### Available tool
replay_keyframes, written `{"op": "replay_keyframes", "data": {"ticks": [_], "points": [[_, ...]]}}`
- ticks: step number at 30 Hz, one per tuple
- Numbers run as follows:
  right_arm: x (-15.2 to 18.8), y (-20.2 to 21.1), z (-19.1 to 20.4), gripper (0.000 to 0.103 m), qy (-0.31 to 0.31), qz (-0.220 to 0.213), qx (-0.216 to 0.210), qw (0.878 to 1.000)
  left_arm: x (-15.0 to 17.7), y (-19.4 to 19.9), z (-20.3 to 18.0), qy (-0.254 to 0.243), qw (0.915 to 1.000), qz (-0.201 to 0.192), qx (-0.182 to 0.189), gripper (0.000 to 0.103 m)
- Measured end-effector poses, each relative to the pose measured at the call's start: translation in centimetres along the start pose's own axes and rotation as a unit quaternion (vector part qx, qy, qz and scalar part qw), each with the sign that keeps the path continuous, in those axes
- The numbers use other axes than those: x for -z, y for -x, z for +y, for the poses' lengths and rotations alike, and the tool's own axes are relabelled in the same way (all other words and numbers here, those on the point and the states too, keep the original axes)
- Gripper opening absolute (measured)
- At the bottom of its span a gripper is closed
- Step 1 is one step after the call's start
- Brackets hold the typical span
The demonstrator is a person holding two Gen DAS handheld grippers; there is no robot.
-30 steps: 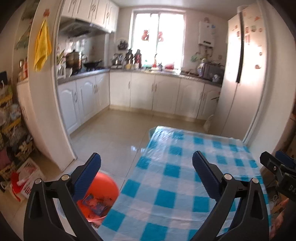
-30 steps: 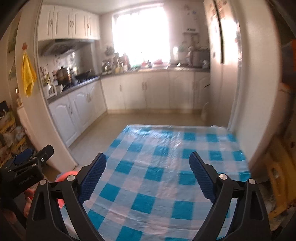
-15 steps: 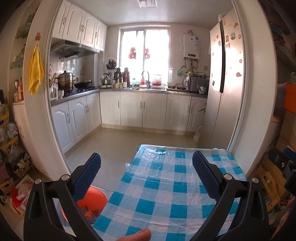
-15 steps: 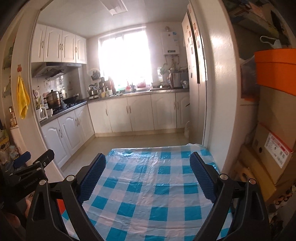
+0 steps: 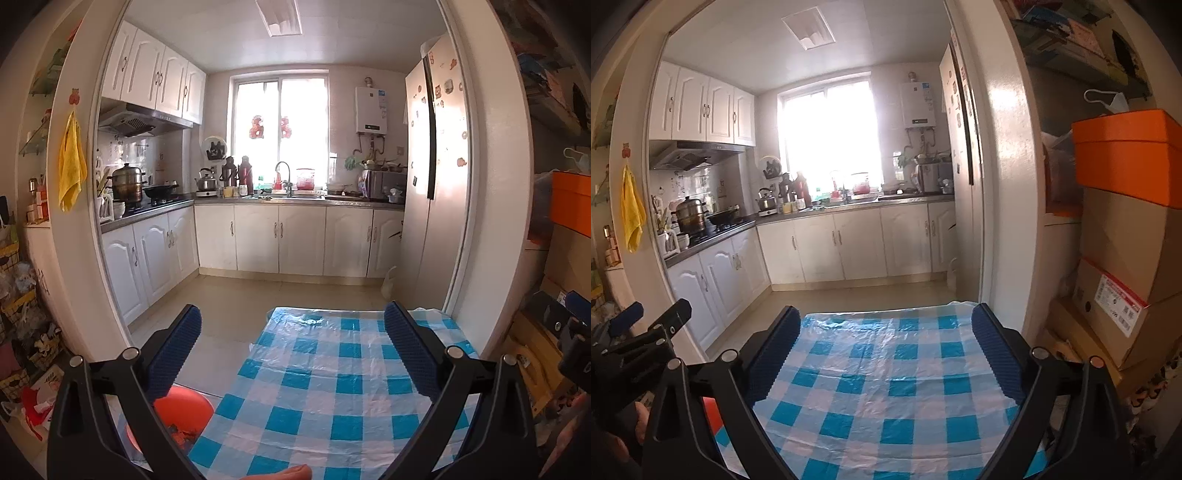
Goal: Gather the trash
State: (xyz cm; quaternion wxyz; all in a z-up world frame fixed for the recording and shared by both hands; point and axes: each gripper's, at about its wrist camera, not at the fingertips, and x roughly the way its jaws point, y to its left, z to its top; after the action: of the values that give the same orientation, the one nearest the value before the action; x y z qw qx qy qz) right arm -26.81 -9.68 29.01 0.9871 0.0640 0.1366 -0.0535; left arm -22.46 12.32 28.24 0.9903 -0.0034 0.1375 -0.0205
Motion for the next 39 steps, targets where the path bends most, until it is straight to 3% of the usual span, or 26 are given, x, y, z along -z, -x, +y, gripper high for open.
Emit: {"op": "replay_keyframes", "data": {"ticks": [23, 39], "points": [[0.0, 1.4, -3.2, 0.093, -0.026, -0.039, 0.082, 0.995, -0.5, 0.5, -2.3, -0.012, 0.9988, -0.005, 0.048, 0.099], [0.7, 0.6, -3.8, 0.093, -0.02, -0.034, 0.099, 0.994, -0.4, 0.0, -3.4, -0.019, 0.9985, 0.002, 0.052, 0.099]]}}
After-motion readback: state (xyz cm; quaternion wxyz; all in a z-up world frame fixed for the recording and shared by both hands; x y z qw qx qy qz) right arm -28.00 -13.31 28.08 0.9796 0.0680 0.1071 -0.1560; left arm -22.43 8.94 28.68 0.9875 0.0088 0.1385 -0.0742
